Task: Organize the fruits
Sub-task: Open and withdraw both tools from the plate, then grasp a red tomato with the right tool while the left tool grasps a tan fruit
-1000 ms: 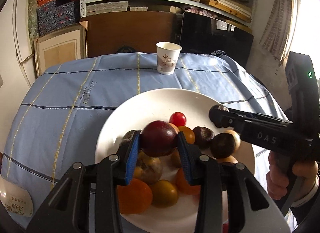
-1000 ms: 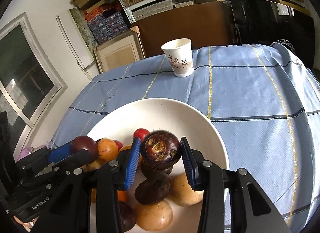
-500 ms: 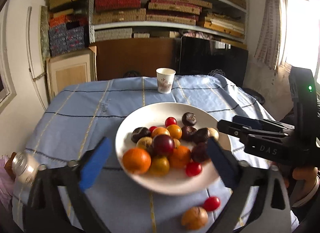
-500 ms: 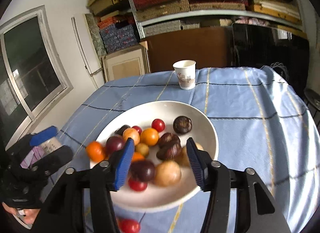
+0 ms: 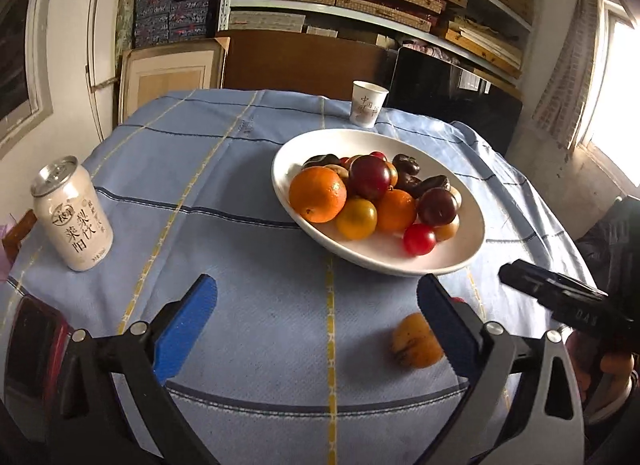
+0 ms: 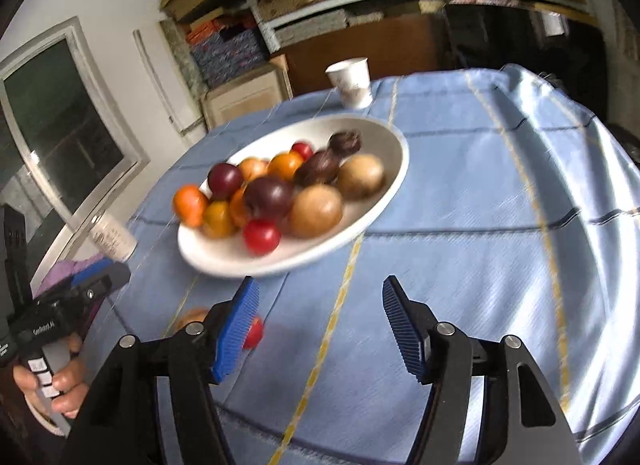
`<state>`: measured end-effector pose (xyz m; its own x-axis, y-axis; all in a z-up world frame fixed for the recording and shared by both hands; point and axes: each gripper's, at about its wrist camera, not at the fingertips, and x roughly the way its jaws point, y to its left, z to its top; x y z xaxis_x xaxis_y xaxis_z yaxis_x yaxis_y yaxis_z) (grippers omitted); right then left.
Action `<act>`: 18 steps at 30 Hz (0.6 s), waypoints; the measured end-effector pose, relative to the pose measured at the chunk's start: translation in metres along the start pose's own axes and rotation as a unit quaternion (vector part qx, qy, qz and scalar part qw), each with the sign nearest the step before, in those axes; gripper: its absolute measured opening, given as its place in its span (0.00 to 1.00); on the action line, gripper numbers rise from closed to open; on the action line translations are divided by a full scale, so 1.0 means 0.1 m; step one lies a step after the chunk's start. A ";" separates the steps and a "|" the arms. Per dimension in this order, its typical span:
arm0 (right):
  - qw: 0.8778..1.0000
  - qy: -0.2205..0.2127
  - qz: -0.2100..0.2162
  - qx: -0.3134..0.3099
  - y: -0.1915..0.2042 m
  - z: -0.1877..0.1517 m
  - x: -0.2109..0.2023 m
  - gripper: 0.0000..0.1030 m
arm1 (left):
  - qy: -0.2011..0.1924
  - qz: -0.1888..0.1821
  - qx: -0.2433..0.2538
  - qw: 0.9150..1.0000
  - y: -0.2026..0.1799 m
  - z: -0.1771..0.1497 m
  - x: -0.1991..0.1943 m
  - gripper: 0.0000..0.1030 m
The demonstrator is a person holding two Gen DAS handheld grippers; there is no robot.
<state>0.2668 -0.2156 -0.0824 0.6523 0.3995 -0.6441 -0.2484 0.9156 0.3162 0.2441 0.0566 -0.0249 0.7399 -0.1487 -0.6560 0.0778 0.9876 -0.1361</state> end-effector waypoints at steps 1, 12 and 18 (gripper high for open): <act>1.000 0.010 0.006 -0.002 0.03 -0.02 0.03 0.63 | -0.002 0.005 0.005 1.000 -0.01 -0.02 -0.01 0.95; 0.994 0.058 0.009 -0.090 0.47 -0.24 0.15 0.53 | 0.001 0.043 0.018 0.999 0.01 -0.01 0.01 0.95; 0.994 0.069 0.012 -0.084 0.46 -0.25 0.18 0.49 | 0.007 0.041 0.002 0.999 0.07 0.01 0.04 0.95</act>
<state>0.2491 -0.1652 -0.0964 0.5428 0.4126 -0.7315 -0.3864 0.8960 0.2187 0.2478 0.0633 -0.0279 0.7349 -0.0677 -0.6748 0.0201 0.9967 -0.0782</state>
